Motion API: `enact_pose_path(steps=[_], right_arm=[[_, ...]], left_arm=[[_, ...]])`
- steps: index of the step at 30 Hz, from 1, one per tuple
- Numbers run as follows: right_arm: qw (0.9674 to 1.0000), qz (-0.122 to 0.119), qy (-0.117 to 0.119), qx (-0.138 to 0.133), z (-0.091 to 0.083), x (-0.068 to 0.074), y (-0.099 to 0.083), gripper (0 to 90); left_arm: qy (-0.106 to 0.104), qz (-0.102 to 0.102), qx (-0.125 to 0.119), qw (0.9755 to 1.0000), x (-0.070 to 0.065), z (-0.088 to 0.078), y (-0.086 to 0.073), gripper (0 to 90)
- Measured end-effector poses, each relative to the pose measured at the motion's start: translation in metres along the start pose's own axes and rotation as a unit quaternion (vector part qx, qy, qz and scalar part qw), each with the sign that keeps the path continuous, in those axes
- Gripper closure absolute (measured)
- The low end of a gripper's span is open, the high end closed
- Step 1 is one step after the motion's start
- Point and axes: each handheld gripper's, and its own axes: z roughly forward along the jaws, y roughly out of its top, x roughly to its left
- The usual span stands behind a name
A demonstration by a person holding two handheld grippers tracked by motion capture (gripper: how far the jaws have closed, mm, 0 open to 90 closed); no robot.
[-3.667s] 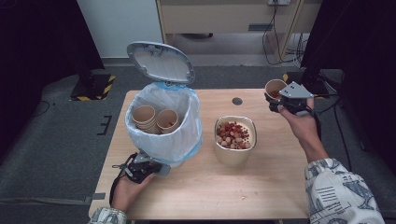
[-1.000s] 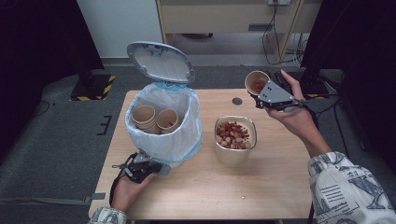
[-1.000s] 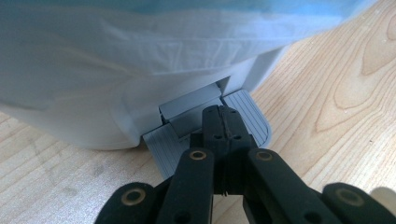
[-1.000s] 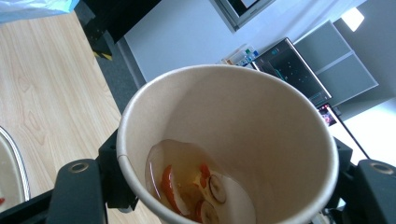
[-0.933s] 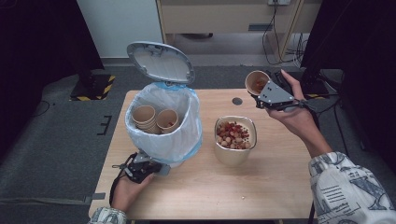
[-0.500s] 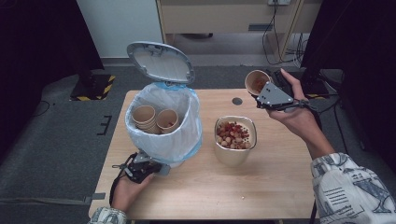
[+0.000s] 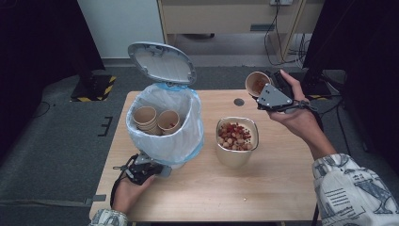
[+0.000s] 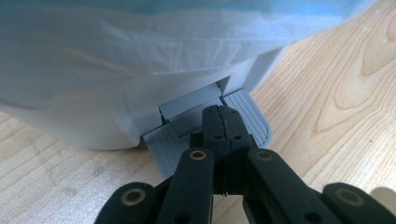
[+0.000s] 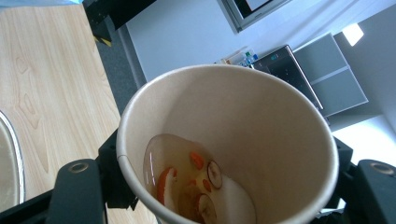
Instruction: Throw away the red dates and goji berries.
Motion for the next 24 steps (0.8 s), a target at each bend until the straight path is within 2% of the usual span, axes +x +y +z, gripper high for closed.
enact_pose_path(steps=[9, 15, 24], right_arm=[[0.9999, -0.017, 0.0, 0.004, -0.0005, 0.0021, 0.0011, 28.4], [0.9984, -0.055, 0.0, 0.015, 0.0, 0.0035, 0.0037, 28.4], [0.9966, -0.08, 0.005, 0.018, 0.0007, 0.0084, 0.0086, 28.4]], left_arm=[[0.0, 0.0, 0.0, 1.0, 0.0, 0.0, 0.0, 90.0], [0.001, 0.001, 0.0, 1.0, 0.0001, -0.0001, 0.0, 90.0], [0.001, 0.001, 0.0, 1.0, 0.0002, -0.0001, 0.0, 90.0]])
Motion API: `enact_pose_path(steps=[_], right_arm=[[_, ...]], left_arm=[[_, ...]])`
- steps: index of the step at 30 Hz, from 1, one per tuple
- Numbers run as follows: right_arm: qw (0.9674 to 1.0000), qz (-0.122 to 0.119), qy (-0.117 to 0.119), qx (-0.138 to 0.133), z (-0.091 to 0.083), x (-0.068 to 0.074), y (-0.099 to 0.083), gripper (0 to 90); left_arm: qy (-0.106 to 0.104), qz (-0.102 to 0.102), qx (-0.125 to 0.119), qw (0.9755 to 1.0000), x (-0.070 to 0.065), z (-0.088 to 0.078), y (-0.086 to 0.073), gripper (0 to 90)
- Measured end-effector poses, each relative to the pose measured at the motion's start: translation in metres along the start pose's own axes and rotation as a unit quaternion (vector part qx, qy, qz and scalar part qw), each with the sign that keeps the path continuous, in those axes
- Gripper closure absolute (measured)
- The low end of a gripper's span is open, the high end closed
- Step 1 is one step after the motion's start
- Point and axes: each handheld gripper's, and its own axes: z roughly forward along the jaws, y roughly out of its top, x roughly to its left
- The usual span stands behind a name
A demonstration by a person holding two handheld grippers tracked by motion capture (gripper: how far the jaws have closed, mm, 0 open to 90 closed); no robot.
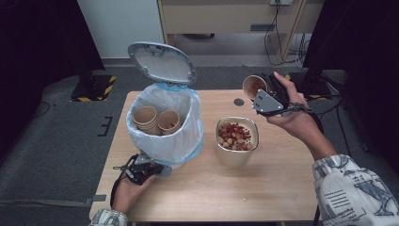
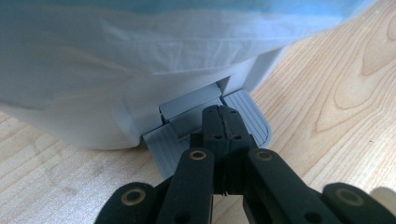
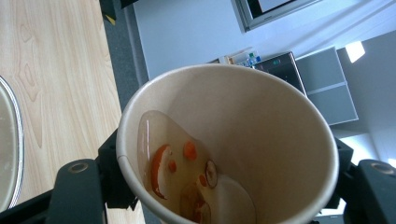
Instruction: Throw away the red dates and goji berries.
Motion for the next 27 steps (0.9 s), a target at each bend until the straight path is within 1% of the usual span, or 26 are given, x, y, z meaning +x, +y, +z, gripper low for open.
enact_pose_path(steps=[2, 5, 8, 11, 13, 18, 26, 27], right_arm=[[1.0, -0.001, -0.001, 0.001, -0.001, 0.0, 0.001, 28.3], [0.9999, -0.011, 0.001, 0.002, -0.001, 0.002, 0.002, 28.3], [0.9999, -0.014, 0.002, 0.004, -0.001, 0.003, 0.001, 28.3], [0.9995, -0.029, 0.004, 0.009, -0.001, 0.004, 0.0, 28.3], [0.9994, -0.034, 0.004, 0.01, -0.001, 0.005, 0.0, 28.3], [0.998, -0.06, 0.007, 0.02, -0.001, 0.008, 0.001, 28.2], [0.9956, -0.088, 0.008, 0.03, -0.001, 0.011, -0.001, 28.1], [0.9957, -0.087, 0.009, 0.03, -0.002, 0.012, -0.001, 28.1]], left_arm=[[0.0, -0.001, 0.0, 1.0, 0.0, 0.0, 0.0, 90.0], [0.0, -0.001, 0.0, 1.0, 0.0, 0.0, 0.0, 90.0], [0.0, -0.001, 0.0, 1.0, 0.0, 0.0, 0.0, 90.0], [0.0, -0.001, 0.0, 1.0, 0.0, 0.0, 0.0, 90.0], [0.0, -0.001, 0.0, 1.0, 0.0, 0.0, 0.0, 90.0], [0.0, -0.001, 0.0, 1.0, 0.0, 0.0, 0.0, 90.0], [0.0, -0.001, 0.0, 1.0, 0.0, 0.0, 0.0, 90.0], [0.0, -0.001, 0.0, 1.0, 0.0, 0.0, 0.0, 90.0]])
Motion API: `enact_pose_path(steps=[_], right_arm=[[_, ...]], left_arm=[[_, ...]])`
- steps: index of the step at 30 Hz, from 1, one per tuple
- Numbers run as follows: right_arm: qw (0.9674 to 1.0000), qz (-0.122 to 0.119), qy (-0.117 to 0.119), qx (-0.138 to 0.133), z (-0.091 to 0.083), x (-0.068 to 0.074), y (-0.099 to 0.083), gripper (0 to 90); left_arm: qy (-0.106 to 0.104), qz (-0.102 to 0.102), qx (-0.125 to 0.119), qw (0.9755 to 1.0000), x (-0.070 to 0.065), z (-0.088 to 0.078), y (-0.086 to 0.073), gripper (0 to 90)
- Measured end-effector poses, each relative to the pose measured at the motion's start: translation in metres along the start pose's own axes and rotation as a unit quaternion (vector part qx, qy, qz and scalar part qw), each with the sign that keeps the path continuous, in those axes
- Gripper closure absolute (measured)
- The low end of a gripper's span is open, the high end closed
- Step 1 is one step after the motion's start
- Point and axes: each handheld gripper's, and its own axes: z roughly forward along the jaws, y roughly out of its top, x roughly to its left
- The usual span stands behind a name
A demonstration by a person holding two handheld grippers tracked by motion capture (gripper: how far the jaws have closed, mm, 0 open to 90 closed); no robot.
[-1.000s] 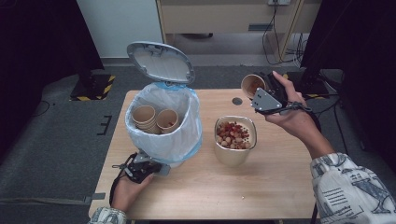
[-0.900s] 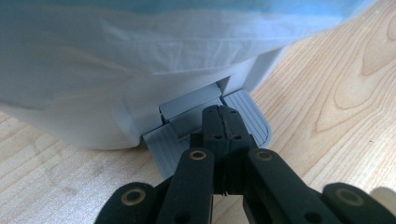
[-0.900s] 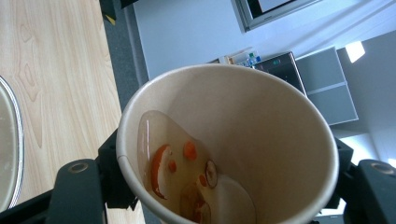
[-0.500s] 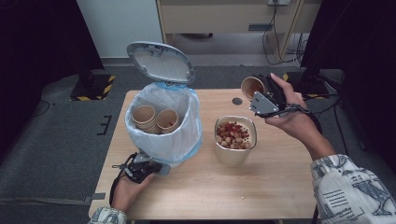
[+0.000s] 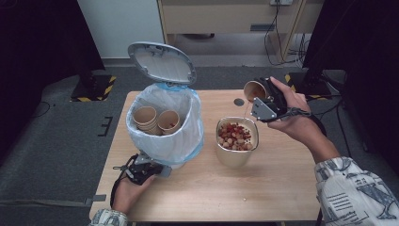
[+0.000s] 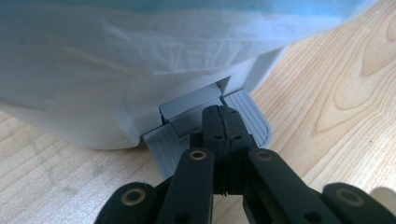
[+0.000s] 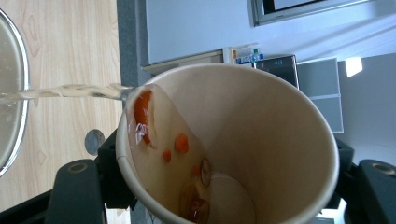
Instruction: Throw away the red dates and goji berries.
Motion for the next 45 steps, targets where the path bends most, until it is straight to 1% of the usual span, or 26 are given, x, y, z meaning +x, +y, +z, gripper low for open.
enact_pose_path(steps=[7, 14, 21, 27, 31, 37, 40, 42, 45], right_arm=[[0.9999, -0.012, -0.001, 0.004, -0.002, 0.002, -0.001, 28.0], [0.9993, -0.037, -0.003, 0.009, -0.004, 0.004, 0.001, 28.0], [0.9981, -0.061, -0.006, 0.012, -0.007, 0.004, 0.004, 28.1], [0.9975, -0.068, -0.012, 0.011, -0.01, 0.001, 0.005, 28.1], [0.9959, -0.088, -0.011, 0.015, -0.01, 0.002, 0.007, 28.1], [0.9948, -0.1, -0.011, 0.017, -0.009, 0.004, 0.009, 28.1], [0.9938, -0.109, -0.014, 0.02, -0.009, 0.004, 0.01, 28.1], [0.9927, -0.117, -0.015, 0.021, -0.01, 0.004, 0.011, 28.1], [0.9895, -0.141, -0.019, 0.026, -0.011, 0.003, 0.013, 28.2]], left_arm=[[0.0, 0.0, 0.0, 1.0, 0.0, 0.0, 0.0, 90.0], [0.0, 0.0, 0.0, 1.0, 0.0, 0.0, 0.0, 90.0], [0.001, 0.0, 0.0, 1.0, 0.0, 0.0, 0.0, 90.0], [0.001, 0.0, 0.0, 1.0, 0.0, 0.0, 0.0, 90.0], [0.001, 0.0, 0.0, 1.0, 0.0, 0.0, 0.0, 90.0], [0.001, 0.0, 0.0, 1.0, 0.0, 0.0, 0.0, 90.0], [0.001, 0.0, 0.0, 1.0, 0.0, 0.0, 0.0, 90.0], [0.001, 0.0, 0.0, 1.0, 0.0, 0.0, 0.0, 90.0], [0.001, 0.0, 0.0, 1.0, 0.0, 0.0, 0.0, 90.0]])
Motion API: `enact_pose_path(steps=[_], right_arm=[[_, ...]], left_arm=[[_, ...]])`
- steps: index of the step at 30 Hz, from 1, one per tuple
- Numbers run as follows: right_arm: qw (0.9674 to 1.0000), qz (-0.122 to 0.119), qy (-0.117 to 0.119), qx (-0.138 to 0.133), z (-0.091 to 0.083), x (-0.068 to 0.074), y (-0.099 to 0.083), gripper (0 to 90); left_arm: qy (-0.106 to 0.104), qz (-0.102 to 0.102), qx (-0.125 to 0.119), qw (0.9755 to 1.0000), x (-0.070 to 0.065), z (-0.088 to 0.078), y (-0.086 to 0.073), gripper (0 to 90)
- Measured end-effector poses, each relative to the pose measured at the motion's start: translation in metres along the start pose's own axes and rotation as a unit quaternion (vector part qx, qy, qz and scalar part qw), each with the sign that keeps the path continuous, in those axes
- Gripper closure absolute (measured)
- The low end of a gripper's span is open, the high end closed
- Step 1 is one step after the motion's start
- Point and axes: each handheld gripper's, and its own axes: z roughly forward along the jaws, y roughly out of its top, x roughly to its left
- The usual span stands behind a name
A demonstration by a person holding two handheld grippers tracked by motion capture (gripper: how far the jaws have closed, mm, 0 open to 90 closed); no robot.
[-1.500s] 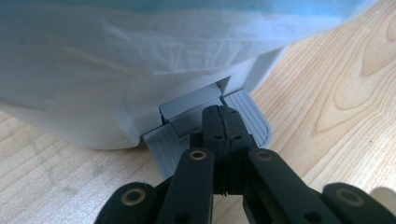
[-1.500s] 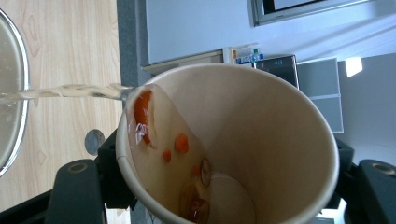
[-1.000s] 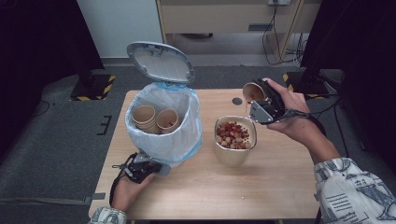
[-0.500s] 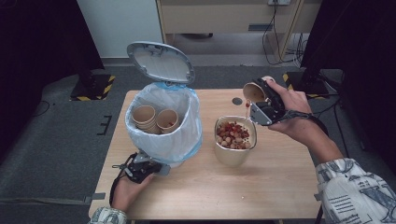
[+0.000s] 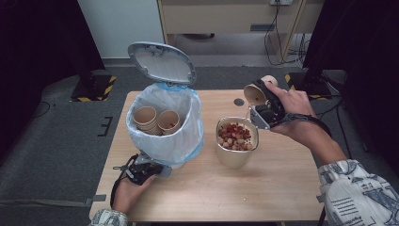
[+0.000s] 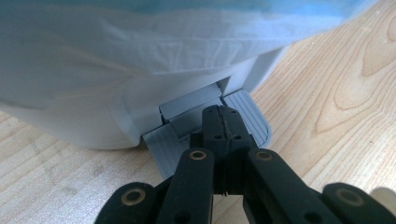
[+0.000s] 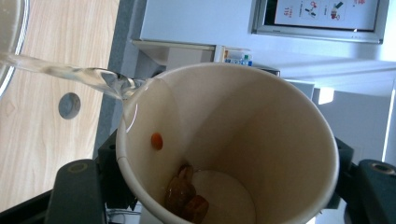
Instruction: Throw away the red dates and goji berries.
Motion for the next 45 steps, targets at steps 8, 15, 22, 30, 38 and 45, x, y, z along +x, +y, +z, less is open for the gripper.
enact_pose_path(steps=[8, 15, 22, 30, 38, 45], right_arm=[[0.9996, -0.026, -0.007, 0.003, -0.002, -0.002, 0.004, 28.2], [0.9977, -0.066, -0.013, 0.012, -0.004, -0.001, 0.009, 28.3], [0.9957, -0.09, -0.015, 0.012, -0.003, 0.001, 0.014, 28.3], [0.9937, -0.109, -0.024, 0.01, -0.004, -0.001, 0.017, 28.3], [0.9906, -0.133, -0.03, 0.016, -0.004, 0.001, 0.02, 28.3], [0.9888, -0.143, -0.041, 0.012, -0.006, -0.003, 0.023, 28.4]], left_arm=[[0.0, 0.0, 0.0, 1.0, 0.0, 0.0, 0.0, 90.0], [0.0, 0.0, 0.0, 1.0, 0.0, 0.0, 0.0, 90.0], [0.0, 0.0, 0.0, 1.0, 0.0, 0.0, 0.0, 90.0], [0.001, 0.001, 0.0, 1.0, 0.0, 0.0, 0.0, 90.0], [0.001, 0.001, 0.0, 1.0, 0.0, 0.0, 0.0, 90.0], [0.001, 0.001, 0.0, 1.0, 0.0, 0.0, 0.0, 90.0]])
